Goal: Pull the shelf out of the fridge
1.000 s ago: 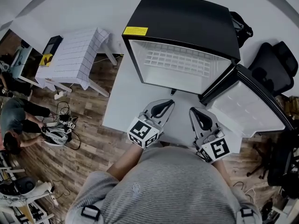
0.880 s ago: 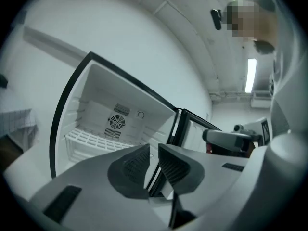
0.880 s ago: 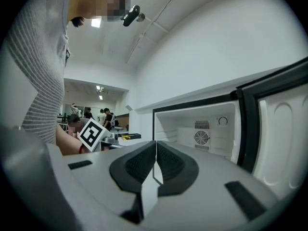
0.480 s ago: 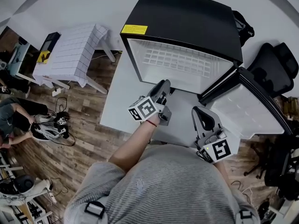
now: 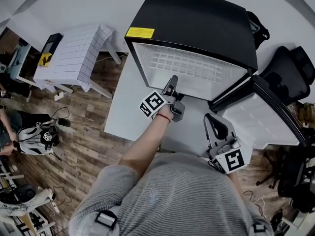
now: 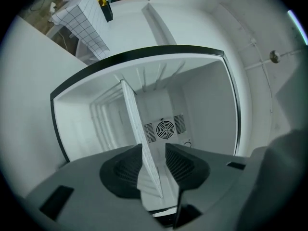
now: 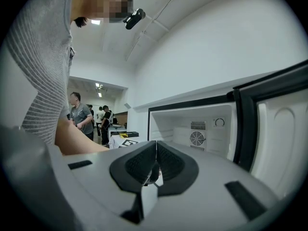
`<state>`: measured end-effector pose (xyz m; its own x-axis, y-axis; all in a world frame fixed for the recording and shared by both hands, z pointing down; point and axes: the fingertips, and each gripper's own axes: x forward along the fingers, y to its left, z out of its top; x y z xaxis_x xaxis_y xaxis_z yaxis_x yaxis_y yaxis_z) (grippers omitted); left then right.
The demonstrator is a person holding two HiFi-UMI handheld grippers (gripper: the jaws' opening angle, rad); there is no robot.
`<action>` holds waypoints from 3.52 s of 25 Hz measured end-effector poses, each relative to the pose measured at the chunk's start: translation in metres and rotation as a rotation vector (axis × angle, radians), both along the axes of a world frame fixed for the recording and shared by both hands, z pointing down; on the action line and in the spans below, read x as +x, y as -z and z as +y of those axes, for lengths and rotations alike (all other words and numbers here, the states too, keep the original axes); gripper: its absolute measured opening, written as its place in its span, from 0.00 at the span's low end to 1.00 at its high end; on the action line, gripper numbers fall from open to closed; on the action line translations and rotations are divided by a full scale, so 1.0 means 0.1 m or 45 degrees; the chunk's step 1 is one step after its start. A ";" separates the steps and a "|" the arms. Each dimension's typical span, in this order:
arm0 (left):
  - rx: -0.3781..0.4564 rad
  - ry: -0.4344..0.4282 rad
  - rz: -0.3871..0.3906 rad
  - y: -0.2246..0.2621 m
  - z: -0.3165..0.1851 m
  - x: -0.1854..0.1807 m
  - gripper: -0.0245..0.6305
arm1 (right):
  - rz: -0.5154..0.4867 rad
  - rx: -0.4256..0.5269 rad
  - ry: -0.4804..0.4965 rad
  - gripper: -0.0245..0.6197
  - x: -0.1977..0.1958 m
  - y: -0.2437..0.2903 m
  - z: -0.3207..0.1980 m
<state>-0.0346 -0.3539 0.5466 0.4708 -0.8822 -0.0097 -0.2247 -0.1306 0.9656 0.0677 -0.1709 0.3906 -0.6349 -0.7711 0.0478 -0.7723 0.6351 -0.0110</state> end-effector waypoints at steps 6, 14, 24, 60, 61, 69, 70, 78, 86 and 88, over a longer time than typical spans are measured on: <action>-0.051 0.056 0.055 -0.15 -0.22 -0.03 0.25 | 0.005 -0.004 -0.006 0.06 0.05 -0.01 -0.04; -0.080 0.116 0.165 -0.31 -0.56 0.02 0.29 | 0.019 -0.030 -0.027 0.06 0.10 -0.04 -0.10; -0.059 0.143 0.239 -0.34 -0.88 0.08 0.32 | 0.040 -0.052 -0.063 0.06 0.20 -0.08 -0.20; -0.080 0.216 0.355 -0.37 -1.20 0.16 0.09 | 0.066 -0.022 -0.125 0.06 0.24 -0.10 -0.20; -0.080 0.215 0.356 -0.37 -1.20 0.16 0.09 | 0.067 0.010 -0.128 0.06 0.25 -0.07 -0.21; -0.079 0.212 0.358 -0.35 -1.16 0.14 0.09 | 0.077 0.030 -0.129 0.06 0.23 -0.03 -0.18; -0.080 0.210 0.357 -0.35 -1.15 0.14 0.09 | 0.076 0.015 -0.128 0.06 0.23 -0.04 -0.17; -0.092 0.195 0.369 -0.35 -1.06 0.13 0.09 | 0.058 0.018 -0.126 0.06 0.19 -0.02 -0.13; -0.096 0.173 0.364 -0.36 -0.96 0.13 0.09 | 0.058 -0.027 -0.123 0.06 0.17 -0.05 -0.04; -0.093 0.168 0.361 -0.36 -0.95 0.12 0.09 | 0.061 0.000 -0.125 0.06 0.16 -0.03 -0.03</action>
<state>-0.0225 -0.4485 0.5823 0.3397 -0.9387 -0.0583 0.0440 -0.0461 0.9980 0.0837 -0.1742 0.3931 -0.5531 -0.8296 0.0761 -0.8306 0.5562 0.0274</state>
